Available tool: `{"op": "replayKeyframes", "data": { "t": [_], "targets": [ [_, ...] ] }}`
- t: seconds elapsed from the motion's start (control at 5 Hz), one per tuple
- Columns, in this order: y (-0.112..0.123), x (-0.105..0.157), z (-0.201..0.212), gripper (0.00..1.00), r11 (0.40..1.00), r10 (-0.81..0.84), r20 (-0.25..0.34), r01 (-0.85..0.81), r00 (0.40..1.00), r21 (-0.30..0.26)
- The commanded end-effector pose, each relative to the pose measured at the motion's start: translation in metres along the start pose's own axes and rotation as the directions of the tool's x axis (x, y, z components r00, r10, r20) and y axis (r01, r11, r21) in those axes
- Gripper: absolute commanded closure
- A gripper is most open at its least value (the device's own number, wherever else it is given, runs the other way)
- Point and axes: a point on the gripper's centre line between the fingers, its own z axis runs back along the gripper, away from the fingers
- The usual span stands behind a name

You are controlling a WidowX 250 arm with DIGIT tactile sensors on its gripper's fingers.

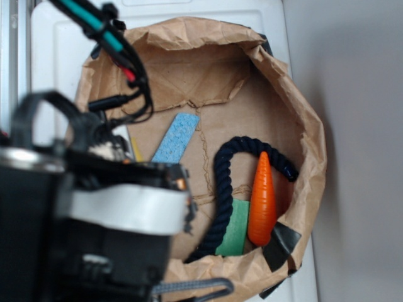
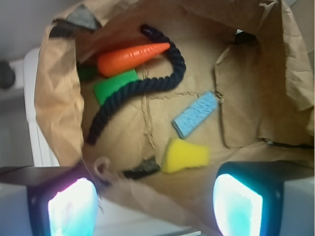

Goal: Grab the blue sponge.

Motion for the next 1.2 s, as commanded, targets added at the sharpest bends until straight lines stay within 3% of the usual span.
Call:
{"op": "replayKeyframes", "data": {
  "t": [0.0, 0.2, 1.0],
  "targets": [
    [0.002, 0.024, -0.024, 0.00, 0.953, 0.300, 0.034, -0.301, 0.953, 0.030],
    [0.011, 0.031, -0.039, 0.00, 0.858, 0.496, 0.033, -0.496, 0.868, 0.134],
    [0.011, 0.031, -0.039, 0.00, 0.858, 0.496, 0.033, -0.496, 0.868, 0.134]
  ]
}}
